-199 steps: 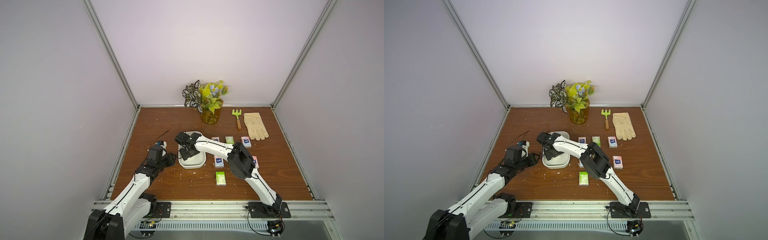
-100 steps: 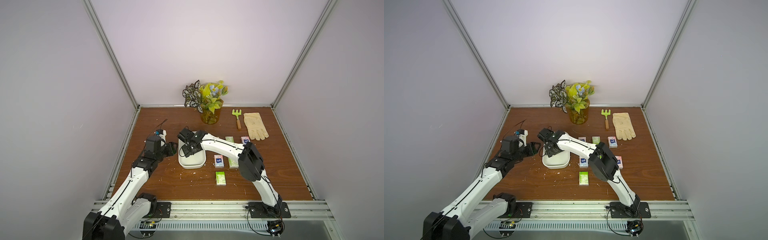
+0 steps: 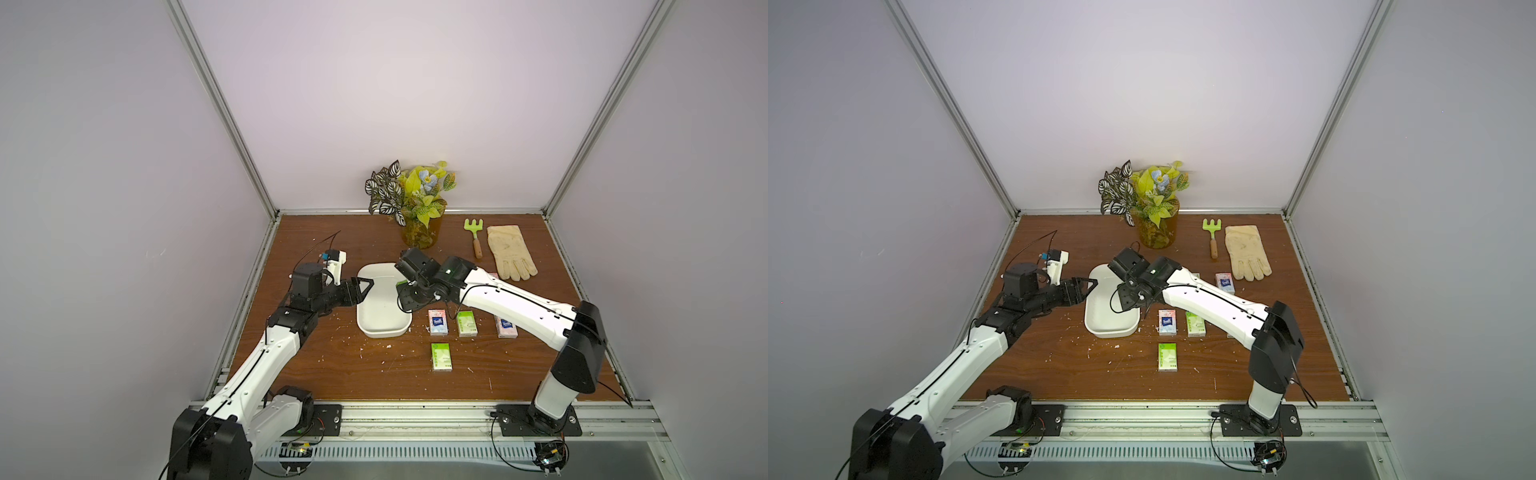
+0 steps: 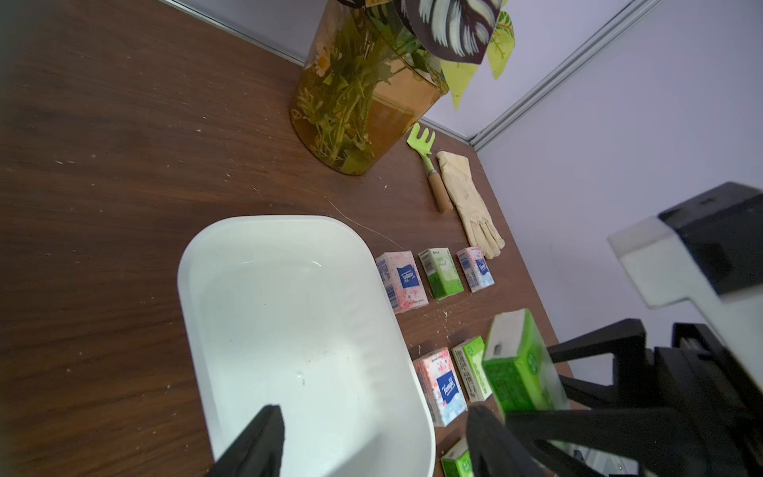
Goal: Take the pocket tissues out of the storage box
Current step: Place the pocket tissues at the center of the board.
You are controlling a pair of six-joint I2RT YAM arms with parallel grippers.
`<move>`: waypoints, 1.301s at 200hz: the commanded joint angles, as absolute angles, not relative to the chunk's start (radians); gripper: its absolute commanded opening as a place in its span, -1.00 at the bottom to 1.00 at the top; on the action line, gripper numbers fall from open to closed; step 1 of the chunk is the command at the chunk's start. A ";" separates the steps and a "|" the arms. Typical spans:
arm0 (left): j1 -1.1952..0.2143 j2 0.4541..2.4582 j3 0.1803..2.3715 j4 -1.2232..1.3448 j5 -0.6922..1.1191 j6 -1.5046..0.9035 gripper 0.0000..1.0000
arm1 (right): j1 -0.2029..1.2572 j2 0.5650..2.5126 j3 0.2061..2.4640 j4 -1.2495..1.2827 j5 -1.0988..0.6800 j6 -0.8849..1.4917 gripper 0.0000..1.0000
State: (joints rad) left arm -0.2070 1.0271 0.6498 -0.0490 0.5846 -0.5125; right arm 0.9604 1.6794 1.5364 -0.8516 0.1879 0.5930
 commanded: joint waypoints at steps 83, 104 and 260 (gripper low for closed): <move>-0.192 1.139 0.617 -0.101 0.548 -0.422 0.34 | 0.852 1.206 1.091 -0.916 0.202 0.790 0.15; -0.191 1.158 0.614 -0.100 0.521 -0.417 0.34 | 0.837 1.137 1.013 -0.933 0.207 0.815 0.15; -0.190 1.298 0.610 -0.089 0.496 -0.398 0.01 | 0.834 1.095 0.596 -0.685 0.084 0.853 0.12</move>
State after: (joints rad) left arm -0.2020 1.3014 0.6205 -0.0849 0.5102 -0.4137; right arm 0.8356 1.0756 0.6052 -0.7517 0.1108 0.8566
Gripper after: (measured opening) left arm 0.504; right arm 0.561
